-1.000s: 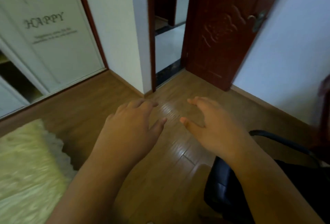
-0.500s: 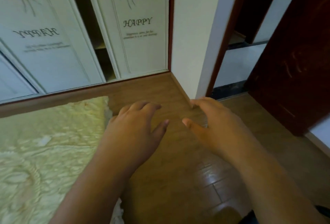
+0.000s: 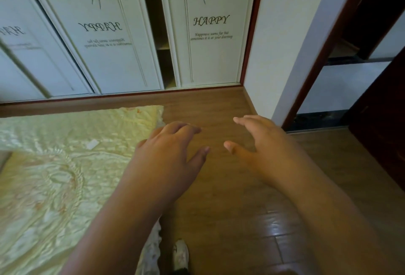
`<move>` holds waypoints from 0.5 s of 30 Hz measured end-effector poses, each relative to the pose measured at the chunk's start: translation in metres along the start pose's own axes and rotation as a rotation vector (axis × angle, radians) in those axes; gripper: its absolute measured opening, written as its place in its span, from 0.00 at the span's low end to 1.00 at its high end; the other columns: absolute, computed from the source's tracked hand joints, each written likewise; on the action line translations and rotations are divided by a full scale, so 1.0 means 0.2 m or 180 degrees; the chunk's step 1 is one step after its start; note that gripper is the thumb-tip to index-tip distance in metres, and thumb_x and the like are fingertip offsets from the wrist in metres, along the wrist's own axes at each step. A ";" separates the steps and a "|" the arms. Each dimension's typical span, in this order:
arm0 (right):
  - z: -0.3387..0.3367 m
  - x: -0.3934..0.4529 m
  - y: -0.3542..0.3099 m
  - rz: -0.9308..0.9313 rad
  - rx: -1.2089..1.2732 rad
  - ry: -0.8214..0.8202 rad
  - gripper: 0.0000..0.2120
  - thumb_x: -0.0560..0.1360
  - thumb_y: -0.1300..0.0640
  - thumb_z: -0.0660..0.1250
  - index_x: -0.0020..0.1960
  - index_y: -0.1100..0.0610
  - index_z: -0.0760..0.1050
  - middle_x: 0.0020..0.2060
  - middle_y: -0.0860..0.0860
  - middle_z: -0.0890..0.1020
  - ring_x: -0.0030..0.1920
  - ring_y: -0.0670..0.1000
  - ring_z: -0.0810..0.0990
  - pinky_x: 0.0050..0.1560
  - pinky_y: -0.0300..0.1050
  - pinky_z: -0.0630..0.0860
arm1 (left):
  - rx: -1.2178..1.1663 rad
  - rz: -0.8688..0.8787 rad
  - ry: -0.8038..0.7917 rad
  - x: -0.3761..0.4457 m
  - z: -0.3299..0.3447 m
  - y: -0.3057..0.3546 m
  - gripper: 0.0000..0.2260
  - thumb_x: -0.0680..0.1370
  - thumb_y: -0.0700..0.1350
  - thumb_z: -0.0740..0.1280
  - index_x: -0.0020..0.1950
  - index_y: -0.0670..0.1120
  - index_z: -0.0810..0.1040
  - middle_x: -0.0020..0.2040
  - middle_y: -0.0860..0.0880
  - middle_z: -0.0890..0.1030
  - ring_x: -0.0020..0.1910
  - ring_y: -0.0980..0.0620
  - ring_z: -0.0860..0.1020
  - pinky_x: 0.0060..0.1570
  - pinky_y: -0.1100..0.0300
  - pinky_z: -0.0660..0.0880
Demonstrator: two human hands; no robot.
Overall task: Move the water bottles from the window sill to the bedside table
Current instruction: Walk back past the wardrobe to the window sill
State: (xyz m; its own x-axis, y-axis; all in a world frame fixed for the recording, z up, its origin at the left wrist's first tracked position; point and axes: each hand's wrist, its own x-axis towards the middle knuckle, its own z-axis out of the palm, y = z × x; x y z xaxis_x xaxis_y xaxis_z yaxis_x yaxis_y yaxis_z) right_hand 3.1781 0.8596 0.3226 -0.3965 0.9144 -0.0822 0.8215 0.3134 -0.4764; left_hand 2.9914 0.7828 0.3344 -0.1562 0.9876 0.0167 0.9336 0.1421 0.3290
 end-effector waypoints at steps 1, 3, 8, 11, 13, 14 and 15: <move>0.00 0.02 -0.01 -0.0014 -0.0022 -0.0032 0.32 0.76 0.34 0.61 0.77 0.39 0.56 0.77 0.41 0.59 0.76 0.47 0.60 0.73 0.56 0.64 | 0.0001 -0.0025 -0.0015 0.01 0.00 -0.01 0.23 0.77 0.67 0.56 0.71 0.63 0.66 0.72 0.63 0.66 0.71 0.54 0.65 0.68 0.46 0.68; 0.01 0.06 -0.02 -0.0015 -0.0046 -0.0078 0.32 0.76 0.34 0.61 0.77 0.39 0.56 0.78 0.41 0.58 0.76 0.47 0.60 0.73 0.56 0.63 | 0.0012 -0.0058 -0.0047 0.05 0.00 -0.04 0.24 0.77 0.67 0.55 0.71 0.63 0.65 0.72 0.63 0.66 0.72 0.53 0.65 0.68 0.46 0.68; 0.01 0.20 -0.07 0.0107 -0.0119 -0.0047 0.33 0.76 0.34 0.61 0.77 0.39 0.55 0.78 0.41 0.58 0.76 0.47 0.59 0.74 0.57 0.63 | -0.0013 -0.0048 -0.0032 0.21 -0.02 -0.14 0.24 0.77 0.67 0.55 0.72 0.63 0.65 0.72 0.62 0.66 0.72 0.53 0.65 0.68 0.47 0.67; 0.01 0.32 -0.12 0.0228 -0.0181 0.0048 0.33 0.76 0.34 0.61 0.77 0.39 0.56 0.78 0.41 0.58 0.76 0.47 0.60 0.73 0.57 0.64 | -0.0106 -0.0049 -0.0014 0.35 -0.05 -0.22 0.23 0.77 0.66 0.56 0.72 0.63 0.65 0.72 0.62 0.66 0.72 0.53 0.65 0.68 0.47 0.66; 0.02 0.42 -0.16 0.0255 -0.0202 0.0083 0.33 0.76 0.33 0.61 0.77 0.39 0.56 0.78 0.41 0.59 0.76 0.47 0.60 0.73 0.57 0.64 | -0.0131 -0.0035 0.0016 0.45 -0.07 -0.29 0.23 0.77 0.66 0.56 0.71 0.63 0.66 0.72 0.61 0.66 0.72 0.52 0.65 0.67 0.47 0.66; 0.02 0.48 -0.19 0.0257 -0.0215 0.0110 0.33 0.76 0.33 0.60 0.77 0.39 0.56 0.78 0.41 0.59 0.76 0.47 0.60 0.73 0.57 0.64 | -0.0138 -0.0021 0.0024 0.51 -0.08 -0.33 0.23 0.77 0.66 0.56 0.72 0.63 0.66 0.72 0.61 0.66 0.72 0.52 0.65 0.67 0.47 0.66; 0.03 0.53 -0.22 0.0250 -0.0224 0.0141 0.33 0.76 0.33 0.60 0.77 0.39 0.56 0.78 0.41 0.59 0.76 0.47 0.60 0.73 0.56 0.64 | -0.0135 -0.0005 0.0027 0.55 -0.09 -0.36 0.23 0.77 0.66 0.56 0.72 0.63 0.65 0.72 0.61 0.66 0.72 0.52 0.65 0.67 0.47 0.66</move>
State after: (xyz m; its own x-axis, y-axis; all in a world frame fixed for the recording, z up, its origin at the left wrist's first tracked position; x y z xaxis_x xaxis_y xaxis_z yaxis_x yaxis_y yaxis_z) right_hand 3.0984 0.9417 0.3299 -0.3125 0.9468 -0.0774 0.8767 0.2561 -0.4072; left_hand 2.9002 0.8805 0.3296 -0.1606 0.9867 0.0240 0.9188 0.1406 0.3688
